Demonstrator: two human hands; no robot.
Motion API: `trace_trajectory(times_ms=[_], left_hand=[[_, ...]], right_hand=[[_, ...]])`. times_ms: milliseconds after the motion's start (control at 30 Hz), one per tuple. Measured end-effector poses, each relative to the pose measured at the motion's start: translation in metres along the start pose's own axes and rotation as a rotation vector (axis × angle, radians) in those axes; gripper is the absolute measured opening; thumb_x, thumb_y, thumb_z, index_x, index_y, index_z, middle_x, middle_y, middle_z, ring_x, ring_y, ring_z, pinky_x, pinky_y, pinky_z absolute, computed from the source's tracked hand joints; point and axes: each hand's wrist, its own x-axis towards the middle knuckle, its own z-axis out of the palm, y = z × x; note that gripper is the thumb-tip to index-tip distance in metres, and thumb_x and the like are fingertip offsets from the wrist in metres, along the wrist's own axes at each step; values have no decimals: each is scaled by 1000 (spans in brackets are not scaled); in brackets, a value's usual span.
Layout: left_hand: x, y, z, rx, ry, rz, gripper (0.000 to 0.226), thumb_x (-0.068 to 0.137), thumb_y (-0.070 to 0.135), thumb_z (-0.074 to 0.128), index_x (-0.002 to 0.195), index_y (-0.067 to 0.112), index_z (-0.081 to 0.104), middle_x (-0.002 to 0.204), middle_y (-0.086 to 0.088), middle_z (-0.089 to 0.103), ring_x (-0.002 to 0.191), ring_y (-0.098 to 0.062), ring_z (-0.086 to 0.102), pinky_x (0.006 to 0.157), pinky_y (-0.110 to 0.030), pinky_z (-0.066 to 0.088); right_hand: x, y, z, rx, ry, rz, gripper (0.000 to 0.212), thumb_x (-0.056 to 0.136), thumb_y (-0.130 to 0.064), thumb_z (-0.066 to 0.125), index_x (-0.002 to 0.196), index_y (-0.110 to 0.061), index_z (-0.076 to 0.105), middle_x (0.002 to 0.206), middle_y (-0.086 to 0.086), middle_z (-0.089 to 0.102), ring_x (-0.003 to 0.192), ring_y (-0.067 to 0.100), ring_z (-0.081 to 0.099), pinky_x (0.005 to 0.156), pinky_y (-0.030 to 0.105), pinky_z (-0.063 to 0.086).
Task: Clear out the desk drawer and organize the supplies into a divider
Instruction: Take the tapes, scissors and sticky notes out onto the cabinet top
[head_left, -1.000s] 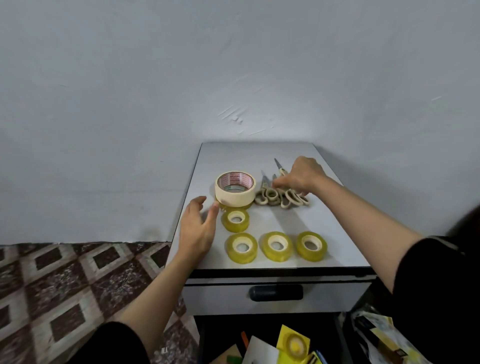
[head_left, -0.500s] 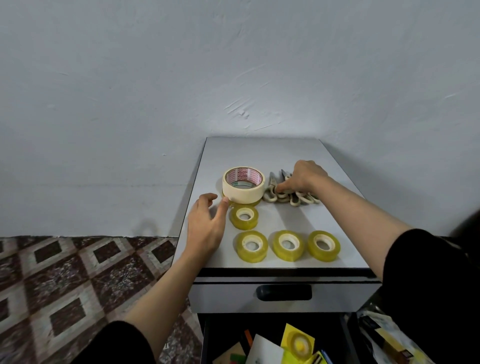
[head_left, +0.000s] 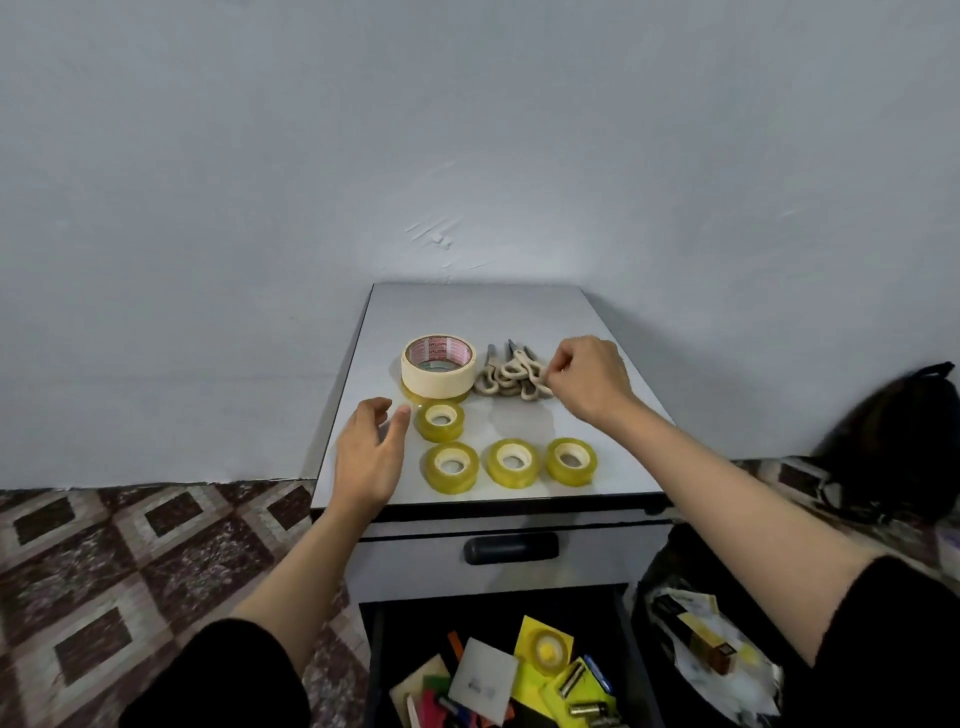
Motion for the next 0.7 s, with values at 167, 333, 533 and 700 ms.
trace_trajectory(times_ms=[167,333,533,700], left_hand=[[-32,-1,-8,86,-22,59,42,97,30,45,129,3,47,131,-12,53,118,-22,50,91,-26,36],[-68,-10,-22,270,-69,262,37,93,17,54,125,0,48,126,-15,50,115,-27,50,93,-24,35],[-161,-64,-42,212,-7,212,26,89,6,56,115,3,55,122,-10,48,105,-18,52,85,-27,44],[-207,-126,-40,296,-241,-90,24,91,11,54,116,9,54,113,-5,50,103,-21,54,85,-31,45]], right_hand=[[-77,26,-13,170,-86,-12,24,80,-12,70,61,-12,56,56,-8,50,59,7,50,60,17,36],[-143,62,-1,281,-150,30,36,77,-11,74,51,-15,49,47,-6,44,45,4,38,46,12,34],[-212,109,51,279,-331,142,35,75,-14,77,51,-20,52,51,-6,50,50,5,45,48,12,34],[-246,126,95,223,-513,212,27,71,-18,81,57,-18,58,61,-3,58,59,9,50,58,23,40]])
